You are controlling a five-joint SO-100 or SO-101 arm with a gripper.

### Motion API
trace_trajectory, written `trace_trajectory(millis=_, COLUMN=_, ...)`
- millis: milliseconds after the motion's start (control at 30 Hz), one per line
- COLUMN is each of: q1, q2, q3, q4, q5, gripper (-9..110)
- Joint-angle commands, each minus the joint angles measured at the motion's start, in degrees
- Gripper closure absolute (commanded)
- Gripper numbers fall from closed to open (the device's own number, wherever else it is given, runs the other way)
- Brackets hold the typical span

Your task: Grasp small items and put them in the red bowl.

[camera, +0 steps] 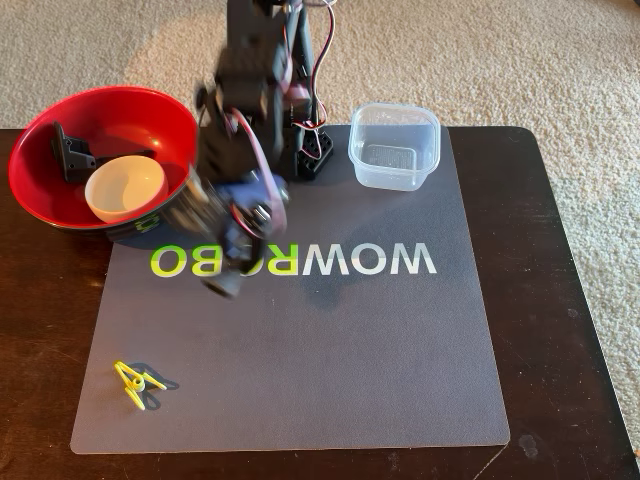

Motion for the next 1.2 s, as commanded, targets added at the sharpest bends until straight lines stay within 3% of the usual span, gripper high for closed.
trace_trajectory(millis=0, q1=5.1, q2=12.7, q3=-4.2, q4=5.5, q5=-4.6, gripper=101)
trace_trajectory(millis=200, q1=25.4, q2=25.1, q3=-3.3, q4=10.7, q5=-0.4, gripper=101)
trace_trajectory(millis=367, q1=45.1, q2=17.1, q3=5.6, q4=7.8, q5=9.6, gripper=101)
trace_trajectory(millis=500, q1=55.1, q2=7.4, q3=6.1, q4=6.2, q5=15.0, gripper=101)
trace_trajectory(millis=567, q1=56.6, q2=5.3, q3=5.9, q4=5.9, q5=16.1, gripper=98)
trace_trajectory(millis=667, q1=55.5, q2=5.2, q3=5.4, q4=5.0, q5=15.3, gripper=78)
trace_trajectory(millis=900, q1=51.8, q2=7.0, q3=4.9, q4=5.7, q5=13.4, gripper=57)
trace_trajectory(millis=1067, q1=48.9, q2=12.7, q3=4.8, q4=8.0, q5=10.9, gripper=51)
trace_trajectory(millis=1167, q1=57.4, q2=8.5, q3=6.7, q4=8.9, q5=20.9, gripper=51)
